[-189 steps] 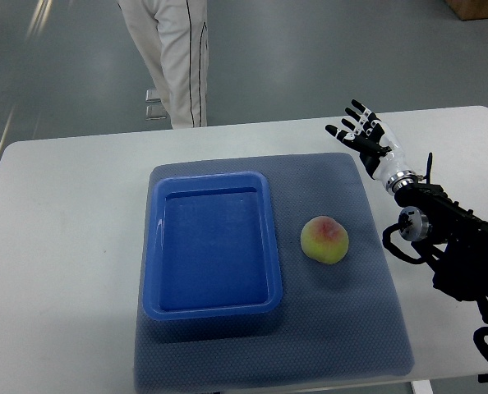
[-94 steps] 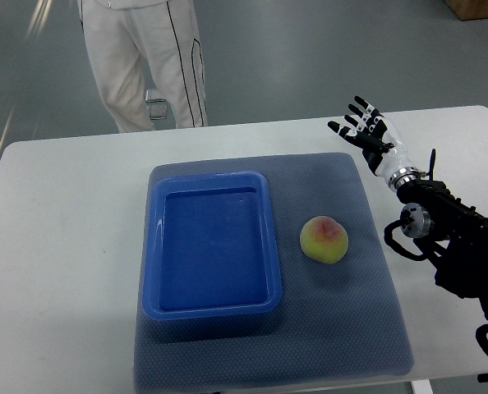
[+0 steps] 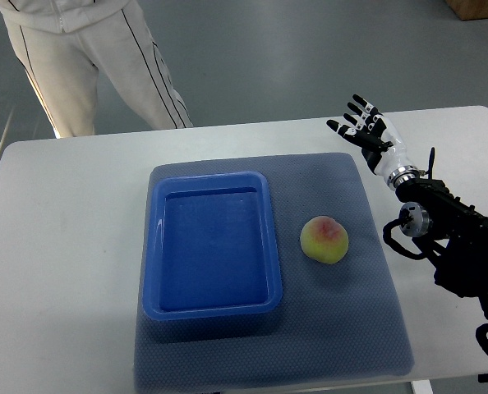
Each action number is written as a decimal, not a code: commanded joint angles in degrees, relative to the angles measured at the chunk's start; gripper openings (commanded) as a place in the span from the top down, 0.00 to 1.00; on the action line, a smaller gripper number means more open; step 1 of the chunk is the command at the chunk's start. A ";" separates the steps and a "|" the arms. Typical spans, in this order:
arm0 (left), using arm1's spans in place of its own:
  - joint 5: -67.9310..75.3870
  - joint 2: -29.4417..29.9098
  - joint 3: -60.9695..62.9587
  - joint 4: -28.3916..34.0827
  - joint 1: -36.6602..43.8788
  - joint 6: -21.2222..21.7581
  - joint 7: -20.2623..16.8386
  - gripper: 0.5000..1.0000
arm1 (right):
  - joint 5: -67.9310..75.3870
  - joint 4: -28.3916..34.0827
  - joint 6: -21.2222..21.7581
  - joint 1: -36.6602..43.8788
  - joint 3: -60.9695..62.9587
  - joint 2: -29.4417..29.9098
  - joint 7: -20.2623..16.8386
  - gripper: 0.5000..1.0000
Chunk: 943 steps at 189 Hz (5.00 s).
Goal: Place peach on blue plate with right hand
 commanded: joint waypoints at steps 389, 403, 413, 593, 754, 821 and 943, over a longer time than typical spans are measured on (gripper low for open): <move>0.00 0.00 0.00 0.00 -0.05 0.00 0.00 0.00 | -73.94 36.29 14.77 7.80 -27.78 -26.80 0.47 0.19; 0.00 0.00 0.00 0.00 -0.05 0.00 0.00 0.00 | -74.03 35.94 14.85 7.71 -27.86 -26.80 0.47 0.26; 0.00 0.00 0.00 0.00 -0.05 0.00 0.00 0.00 | -74.11 35.77 14.77 7.71 -27.86 -26.71 0.38 0.29; 0.00 0.00 0.00 0.09 -0.05 0.00 0.00 0.00 | -72.88 33.04 17.14 21.07 -27.34 -19.07 -1.64 0.47; 0.00 0.00 0.00 0.09 -0.05 0.00 0.00 0.00 | -73.94 16.17 13.80 16.50 -27.86 5.99 -3.31 0.19; 0.00 0.00 0.00 0.09 -0.05 0.00 0.00 0.00 | -72.97 16.34 13.97 16.42 -27.60 5.46 -3.22 0.14; 0.00 0.00 0.00 0.09 -0.05 0.00 0.00 0.00 | -52.67 14.06 8.88 6.75 -2.20 -1.22 -2.61 0.14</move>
